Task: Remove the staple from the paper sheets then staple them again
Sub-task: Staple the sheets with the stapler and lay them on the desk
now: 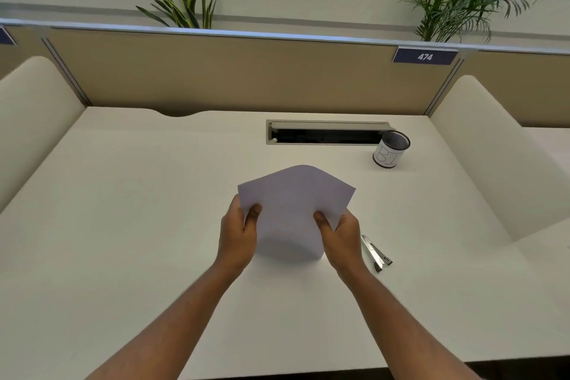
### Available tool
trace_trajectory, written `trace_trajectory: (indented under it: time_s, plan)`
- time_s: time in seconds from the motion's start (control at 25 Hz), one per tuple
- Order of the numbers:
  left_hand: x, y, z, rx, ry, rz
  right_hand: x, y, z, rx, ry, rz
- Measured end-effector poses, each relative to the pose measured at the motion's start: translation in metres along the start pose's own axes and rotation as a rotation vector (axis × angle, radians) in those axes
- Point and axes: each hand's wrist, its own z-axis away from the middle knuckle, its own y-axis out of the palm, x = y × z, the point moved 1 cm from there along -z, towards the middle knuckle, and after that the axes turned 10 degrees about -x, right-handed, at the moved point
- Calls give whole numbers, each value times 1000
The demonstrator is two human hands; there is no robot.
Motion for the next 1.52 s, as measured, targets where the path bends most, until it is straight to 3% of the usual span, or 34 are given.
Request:
trace_trajectory:
  time_s: [0.36, 0.68, 0.8, 0.92, 1.04, 1.2, 1.32, 1.52]
  plan:
    - [0, 3, -14, -13, 27, -59, 1, 0, -11, -29, -27, 16]
    - [-2, 5, -25, -58, 31, -160, -5, -3, -20, 38, 8, 28]
    - [2, 2, -47, -34, -7, -253, -11, -12, -31, 105, 103, -29]
    - [20, -2, -53, 10, -110, -292, -35, -34, -38, -28, 137, 142]
    - [40, -6, -47, 27, -194, -297, -71, -66, -34, -197, 96, 526]
    - [56, -9, -40, 45, -245, -332, -108, -93, -19, -184, 129, 958]
    - [57, -8, -39, 63, -255, -371, -127, -99, -10, -129, 225, 1035]
    - [50, -6, -40, 102, -242, -408, -139, -103, -11, -190, 274, 908]
